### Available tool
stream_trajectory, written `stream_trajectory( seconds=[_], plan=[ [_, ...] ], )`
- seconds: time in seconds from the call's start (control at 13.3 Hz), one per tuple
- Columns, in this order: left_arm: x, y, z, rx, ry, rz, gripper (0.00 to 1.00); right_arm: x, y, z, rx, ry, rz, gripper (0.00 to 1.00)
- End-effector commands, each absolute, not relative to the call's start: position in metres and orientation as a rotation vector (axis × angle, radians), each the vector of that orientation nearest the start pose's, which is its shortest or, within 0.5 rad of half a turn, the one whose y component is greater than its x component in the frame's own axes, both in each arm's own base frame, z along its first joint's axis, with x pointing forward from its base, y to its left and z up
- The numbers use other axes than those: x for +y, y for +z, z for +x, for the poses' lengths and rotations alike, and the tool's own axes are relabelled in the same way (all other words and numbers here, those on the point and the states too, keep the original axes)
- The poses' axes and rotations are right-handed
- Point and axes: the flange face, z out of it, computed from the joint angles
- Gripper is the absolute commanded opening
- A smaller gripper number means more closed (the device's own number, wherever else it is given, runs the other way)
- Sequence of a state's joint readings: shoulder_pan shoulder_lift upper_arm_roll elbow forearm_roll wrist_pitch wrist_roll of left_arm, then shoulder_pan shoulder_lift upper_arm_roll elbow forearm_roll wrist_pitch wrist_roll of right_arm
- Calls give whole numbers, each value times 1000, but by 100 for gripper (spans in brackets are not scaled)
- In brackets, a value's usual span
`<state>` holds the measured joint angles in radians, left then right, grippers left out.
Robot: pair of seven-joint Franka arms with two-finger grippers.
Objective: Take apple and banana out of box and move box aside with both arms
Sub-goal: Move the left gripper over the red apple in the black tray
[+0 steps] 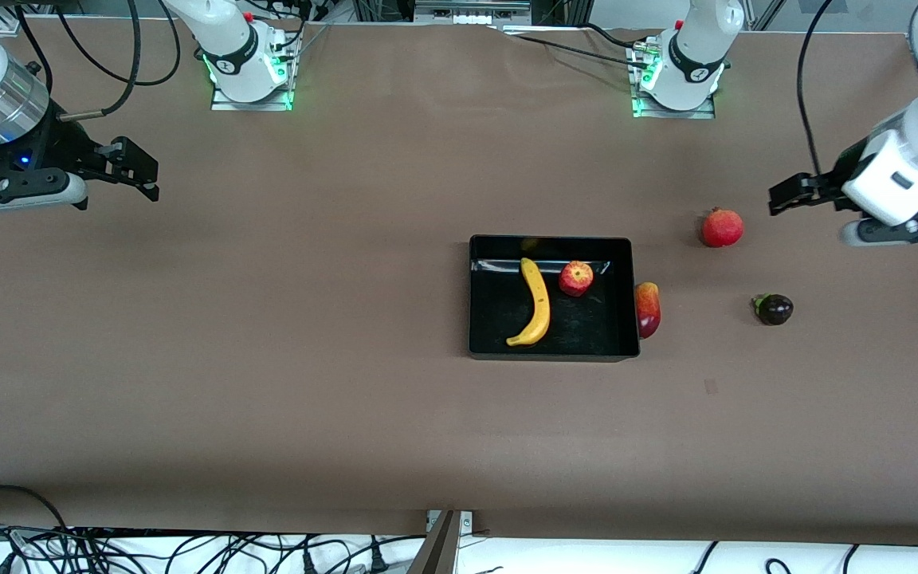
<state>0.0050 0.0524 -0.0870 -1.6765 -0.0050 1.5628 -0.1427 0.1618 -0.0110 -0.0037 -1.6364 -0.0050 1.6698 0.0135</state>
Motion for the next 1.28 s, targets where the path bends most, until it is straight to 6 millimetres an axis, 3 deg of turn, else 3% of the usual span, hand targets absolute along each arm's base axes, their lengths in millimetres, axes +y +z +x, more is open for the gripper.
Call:
stream_trajectory(
  seconds=[0.0, 0.15, 0.3, 0.53, 0.68, 0.9, 1.05, 1.2],
  plan=[
    [-111, 527, 569, 42, 328, -3117, 100, 88, 613, 553, -252, -76, -3124, 100],
    [-153, 490, 587, -46, 319, -3116, 100, 88, 613, 553, -252, -76, -3124, 100],
    [-204, 438, 599, -113, 289, -3112, 100, 88, 613, 553, -252, -76, -3124, 100],
    [-272, 345, 592, 5, 362, -3085, 100, 88, 613, 553, -252, -76, -3124, 100],
    [-290, 294, 587, 37, 327, -3106, 100, 88, 613, 553, -252, -76, -3124, 100],
    [-288, 238, 563, 45, 277, -3125, 100, 88, 613, 553, -252, -76, -3124, 100],
    [-286, 221, 554, 44, 246, -3138, 100, 89, 613, 553, -254, -79, -3123, 100],
    [-285, 217, 554, 50, 245, -3132, 100, 89, 613, 553, -254, -76, -3123, 100]
  ],
)
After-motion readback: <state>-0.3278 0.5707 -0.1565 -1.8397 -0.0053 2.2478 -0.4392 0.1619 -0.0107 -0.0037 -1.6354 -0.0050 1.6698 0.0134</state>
